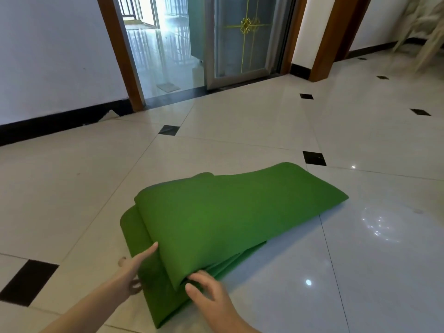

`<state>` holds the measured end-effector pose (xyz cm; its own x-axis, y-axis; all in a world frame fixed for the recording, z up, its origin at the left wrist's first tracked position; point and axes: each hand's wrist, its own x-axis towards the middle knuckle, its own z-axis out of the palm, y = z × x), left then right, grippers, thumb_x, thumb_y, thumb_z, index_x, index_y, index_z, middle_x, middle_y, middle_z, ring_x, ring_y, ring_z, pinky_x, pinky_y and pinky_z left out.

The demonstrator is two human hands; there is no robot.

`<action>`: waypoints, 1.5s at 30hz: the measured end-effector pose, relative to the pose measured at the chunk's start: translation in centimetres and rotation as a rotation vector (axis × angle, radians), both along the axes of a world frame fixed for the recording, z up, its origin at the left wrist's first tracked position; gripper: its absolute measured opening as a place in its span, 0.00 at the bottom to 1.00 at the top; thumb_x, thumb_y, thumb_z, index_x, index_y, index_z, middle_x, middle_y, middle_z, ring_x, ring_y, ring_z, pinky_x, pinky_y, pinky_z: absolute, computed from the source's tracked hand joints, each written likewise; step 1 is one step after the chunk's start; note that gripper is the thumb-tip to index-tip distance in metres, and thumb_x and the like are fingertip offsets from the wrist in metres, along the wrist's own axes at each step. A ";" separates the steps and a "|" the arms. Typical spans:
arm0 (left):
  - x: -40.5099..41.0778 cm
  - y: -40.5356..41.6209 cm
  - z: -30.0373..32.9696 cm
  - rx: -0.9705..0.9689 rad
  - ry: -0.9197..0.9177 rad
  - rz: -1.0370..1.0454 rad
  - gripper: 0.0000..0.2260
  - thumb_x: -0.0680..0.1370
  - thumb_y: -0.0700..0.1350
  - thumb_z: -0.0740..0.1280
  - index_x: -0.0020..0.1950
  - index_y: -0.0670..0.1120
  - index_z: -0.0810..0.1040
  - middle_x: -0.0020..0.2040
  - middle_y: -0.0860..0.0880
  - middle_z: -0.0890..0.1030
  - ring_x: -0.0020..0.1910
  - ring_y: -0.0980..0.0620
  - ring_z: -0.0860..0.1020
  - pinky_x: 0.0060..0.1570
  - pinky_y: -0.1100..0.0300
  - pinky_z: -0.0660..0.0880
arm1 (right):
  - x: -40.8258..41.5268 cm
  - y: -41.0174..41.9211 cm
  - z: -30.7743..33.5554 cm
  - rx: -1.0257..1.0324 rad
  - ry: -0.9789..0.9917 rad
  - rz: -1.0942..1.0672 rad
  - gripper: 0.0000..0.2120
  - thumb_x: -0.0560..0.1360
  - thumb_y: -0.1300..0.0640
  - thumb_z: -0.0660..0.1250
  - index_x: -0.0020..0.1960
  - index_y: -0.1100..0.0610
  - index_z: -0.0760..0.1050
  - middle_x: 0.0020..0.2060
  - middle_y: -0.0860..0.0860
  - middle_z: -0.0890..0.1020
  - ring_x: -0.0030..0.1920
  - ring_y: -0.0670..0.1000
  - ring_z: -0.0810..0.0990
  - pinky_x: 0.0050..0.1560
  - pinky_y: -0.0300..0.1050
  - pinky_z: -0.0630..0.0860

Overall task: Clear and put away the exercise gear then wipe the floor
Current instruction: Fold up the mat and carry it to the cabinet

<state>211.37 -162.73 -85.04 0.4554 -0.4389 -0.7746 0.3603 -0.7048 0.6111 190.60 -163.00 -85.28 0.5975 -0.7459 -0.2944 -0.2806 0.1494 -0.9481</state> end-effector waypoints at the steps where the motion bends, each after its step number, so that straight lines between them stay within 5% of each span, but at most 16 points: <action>1: 0.3 -0.4 -0.3 -0.054 -0.129 -0.010 0.50 0.64 0.58 0.74 0.76 0.48 0.49 0.75 0.41 0.58 0.71 0.36 0.61 0.67 0.38 0.62 | 0.2 0.2 -0.7 0.072 -0.033 -0.075 0.08 0.77 0.54 0.64 0.55 0.52 0.78 0.56 0.43 0.77 0.58 0.39 0.74 0.58 0.28 0.67; 3: 0.3 -1.4 -0.1 -0.192 -0.493 -0.169 0.45 0.68 0.60 0.71 0.76 0.49 0.49 0.76 0.42 0.56 0.73 0.39 0.57 0.70 0.40 0.57 | 0.7 0.4 -2.0 0.124 -0.023 -0.208 0.09 0.78 0.55 0.63 0.45 0.52 0.82 0.48 0.47 0.83 0.52 0.43 0.79 0.57 0.36 0.73; 6: -1.4 -3.2 0.7 -0.289 -1.192 -0.599 0.30 0.78 0.62 0.55 0.77 0.54 0.52 0.78 0.44 0.49 0.76 0.44 0.47 0.73 0.49 0.45 | 0.5 0.3 -3.2 0.118 0.041 -0.348 0.14 0.75 0.60 0.67 0.33 0.47 0.79 0.33 0.41 0.83 0.39 0.36 0.79 0.46 0.33 0.73; 8: -3.8 -4.7 1.0 -0.316 -1.336 -0.887 0.31 0.75 0.66 0.39 0.76 0.57 0.50 0.77 0.48 0.42 0.75 0.47 0.39 0.71 0.52 0.38 | 0.3 0.0 -3.9 0.057 0.081 -0.360 0.13 0.73 0.62 0.69 0.36 0.45 0.77 0.37 0.43 0.82 0.40 0.37 0.79 0.45 0.29 0.71; 11: -7.8 -6.4 -0.5 -0.295 -1.329 -1.180 0.41 0.65 0.71 0.24 0.76 0.59 0.44 0.74 0.48 0.36 0.75 0.44 0.36 0.69 0.49 0.33 | -0.6 -0.8 -5.2 0.023 0.069 -0.387 0.07 0.74 0.64 0.68 0.45 0.53 0.76 0.49 0.48 0.77 0.47 0.40 0.77 0.46 0.25 0.70; 15: -10.0 -6.8 -3.6 -0.099 -1.254 -1.414 0.44 0.60 0.78 0.35 0.73 0.62 0.32 0.73 0.44 0.32 0.73 0.35 0.37 0.67 0.34 0.37 | -3.9 -4.1 -6.5 0.238 -0.012 -0.646 0.14 0.78 0.64 0.62 0.63 0.59 0.69 0.52 0.56 0.77 0.49 0.52 0.76 0.45 0.39 0.74; 18: -9.6 -6.5 -5.6 0.045 -1.283 -1.511 0.45 0.60 0.79 0.39 0.71 0.62 0.28 0.73 0.41 0.32 0.73 0.33 0.37 0.66 0.30 0.41 | -8.0 -8.6 -7.0 0.238 0.019 -0.783 0.20 0.79 0.66 0.57 0.71 0.62 0.62 0.52 0.58 0.74 0.49 0.56 0.75 0.40 0.40 0.71; 21: -9.1 -6.4 -7.2 0.035 -1.300 -1.448 0.43 0.60 0.78 0.36 0.71 0.62 0.29 0.74 0.41 0.32 0.72 0.35 0.35 0.66 0.31 0.39 | -11.6 -13.7 -6.9 0.223 0.036 -0.883 0.24 0.79 0.63 0.58 0.74 0.64 0.56 0.61 0.63 0.72 0.58 0.61 0.74 0.53 0.48 0.72; 24: -8.7 -6.3 -8.7 0.021 -1.350 -1.343 0.40 0.67 0.79 0.41 0.75 0.62 0.44 0.75 0.39 0.50 0.72 0.33 0.49 0.62 0.29 0.46 | -13.9 -18.3 -7.2 0.252 0.017 -0.965 0.30 0.79 0.59 0.62 0.75 0.64 0.52 0.68 0.63 0.67 0.65 0.60 0.71 0.65 0.52 0.68; 27: -8.2 -6.2 -10.8 0.027 -1.300 -1.358 0.37 0.70 0.75 0.49 0.73 0.57 0.63 0.68 0.38 0.71 0.64 0.32 0.68 0.66 0.33 0.45 | -15.3 -21.8 -7.9 0.350 -0.029 -1.072 0.32 0.76 0.54 0.67 0.72 0.65 0.59 0.66 0.61 0.70 0.61 0.58 0.73 0.63 0.50 0.69; 31: -8.3 -6.4 -12.4 -0.018 -1.286 -1.333 0.36 0.69 0.75 0.51 0.71 0.58 0.67 0.67 0.38 0.72 0.63 0.31 0.71 0.66 0.39 0.42 | -15.0 -24.7 -7.7 0.443 -0.234 -1.088 0.22 0.74 0.62 0.68 0.66 0.63 0.68 0.62 0.58 0.75 0.58 0.58 0.74 0.60 0.51 0.72; 35: -8.6 -6.5 -12.8 0.004 -1.256 -1.299 0.35 0.70 0.75 0.49 0.70 0.58 0.67 0.65 0.37 0.74 0.61 0.30 0.73 0.61 0.33 0.50 | -13.2 -25.5 -6.2 0.207 -0.246 -1.133 0.23 0.72 0.71 0.66 0.66 0.62 0.69 0.63 0.59 0.75 0.61 0.59 0.75 0.62 0.51 0.72; 39: -8.6 -6.6 -12.6 0.017 -1.227 -1.314 0.35 0.70 0.75 0.48 0.70 0.58 0.67 0.65 0.37 0.74 0.60 0.30 0.74 0.57 0.30 0.58 | -12.3 -24.4 -3.5 -0.094 -0.170 -0.998 0.22 0.72 0.73 0.65 0.64 0.59 0.70 0.57 0.56 0.78 0.54 0.54 0.77 0.57 0.45 0.73; 42: -8.3 -6.6 -11.6 0.047 -1.241 -1.371 0.35 0.70 0.75 0.47 0.73 0.60 0.60 0.70 0.37 0.68 0.65 0.30 0.68 0.58 0.28 0.59 | -10.6 -23.2 -1.3 -0.268 -0.186 -0.815 0.21 0.73 0.74 0.62 0.60 0.55 0.71 0.52 0.50 0.79 0.52 0.50 0.78 0.53 0.40 0.74; 45: -8.1 -6.0 -10.4 -0.094 -1.291 -1.274 0.35 0.69 0.76 0.37 0.72 0.65 0.32 0.75 0.42 0.39 0.72 0.34 0.38 0.66 0.34 0.34 | -8.6 -21.9 -0.3 -0.433 -0.125 -0.620 0.24 0.72 0.76 0.60 0.58 0.51 0.71 0.52 0.46 0.78 0.55 0.44 0.77 0.58 0.40 0.74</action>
<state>203.29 -168.76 -95.47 0.0718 -0.9770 -0.2009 -0.9919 -0.0911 0.0885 182.04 -184.89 -85.61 0.0420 -0.9889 0.1427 -0.1534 -0.1475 -0.9771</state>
